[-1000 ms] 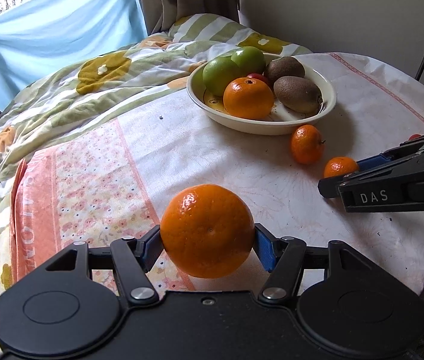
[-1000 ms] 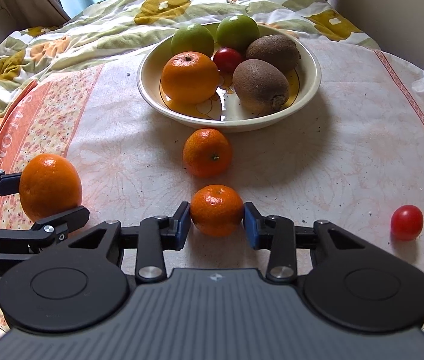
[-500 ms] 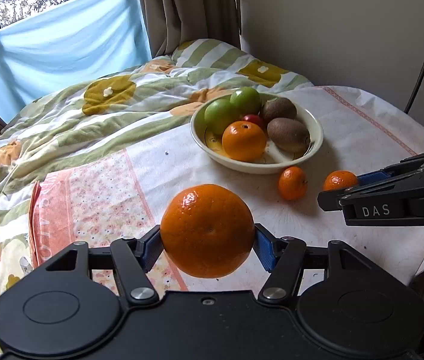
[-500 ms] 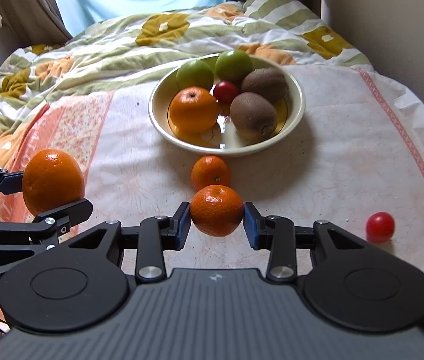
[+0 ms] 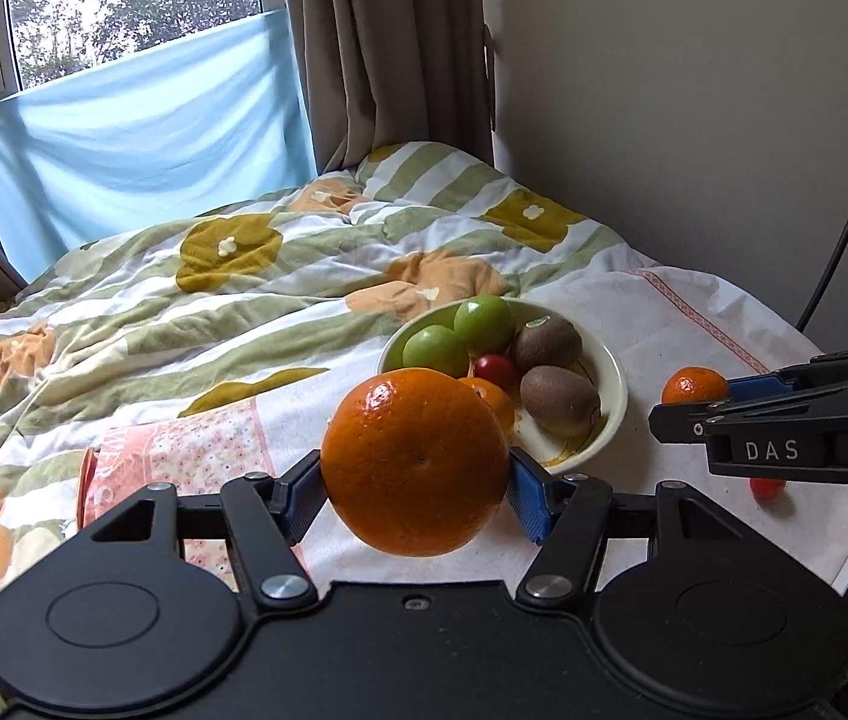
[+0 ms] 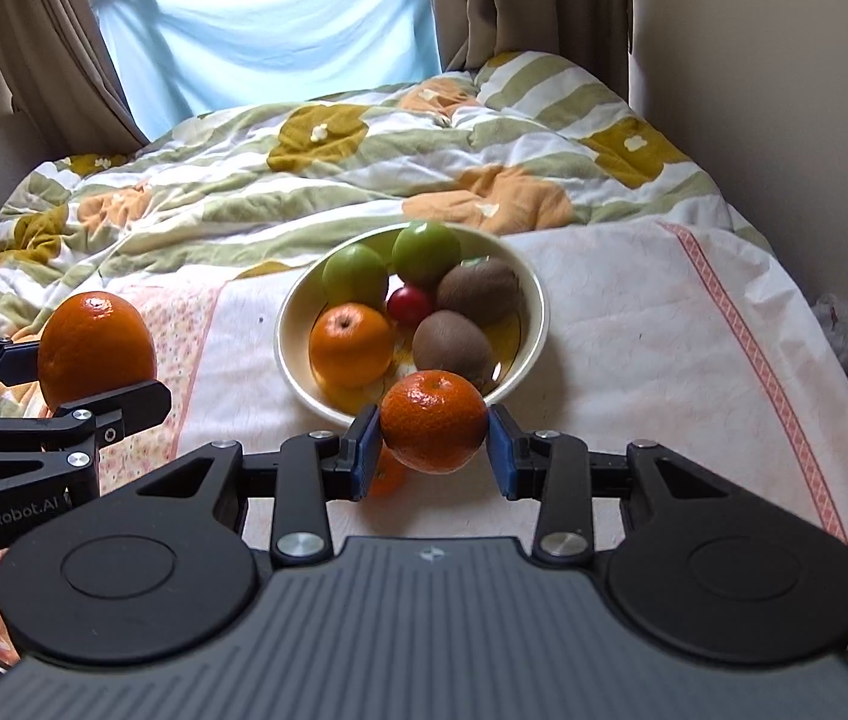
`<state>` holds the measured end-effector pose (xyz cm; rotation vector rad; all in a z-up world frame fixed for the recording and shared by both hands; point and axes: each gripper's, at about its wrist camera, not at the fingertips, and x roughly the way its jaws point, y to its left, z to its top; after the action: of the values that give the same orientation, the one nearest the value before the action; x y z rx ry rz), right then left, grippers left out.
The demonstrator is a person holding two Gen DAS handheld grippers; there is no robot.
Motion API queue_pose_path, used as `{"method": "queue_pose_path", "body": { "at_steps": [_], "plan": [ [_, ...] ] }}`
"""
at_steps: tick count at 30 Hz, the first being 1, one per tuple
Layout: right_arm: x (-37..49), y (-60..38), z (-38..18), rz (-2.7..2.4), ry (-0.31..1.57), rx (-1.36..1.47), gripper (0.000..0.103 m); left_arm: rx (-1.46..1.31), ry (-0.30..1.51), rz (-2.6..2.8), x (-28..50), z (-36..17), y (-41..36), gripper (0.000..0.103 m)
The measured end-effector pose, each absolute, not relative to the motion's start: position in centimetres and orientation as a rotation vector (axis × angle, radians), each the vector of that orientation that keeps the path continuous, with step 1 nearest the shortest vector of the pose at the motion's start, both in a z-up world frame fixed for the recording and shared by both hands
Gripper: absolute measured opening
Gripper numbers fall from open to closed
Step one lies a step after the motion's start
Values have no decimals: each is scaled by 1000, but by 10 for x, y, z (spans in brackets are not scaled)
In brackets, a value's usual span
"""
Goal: Organize fruits
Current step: 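Carry the orange and tangerine into the duck bowl and open both grippers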
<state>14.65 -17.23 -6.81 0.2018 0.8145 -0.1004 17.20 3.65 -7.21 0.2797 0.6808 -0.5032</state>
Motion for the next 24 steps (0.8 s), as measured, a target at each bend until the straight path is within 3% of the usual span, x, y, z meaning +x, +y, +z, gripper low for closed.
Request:
{"method": "queue_pose_path", "body": {
  "at_steps": [12, 24],
  "plan": [
    [208, -235, -62, 46, 805, 159, 52, 229, 708, -412, 214, -63, -31, 67],
    [261, -281, -95, 192, 889, 115, 52, 218, 809, -326, 272, -104, -88, 67]
  ]
}}
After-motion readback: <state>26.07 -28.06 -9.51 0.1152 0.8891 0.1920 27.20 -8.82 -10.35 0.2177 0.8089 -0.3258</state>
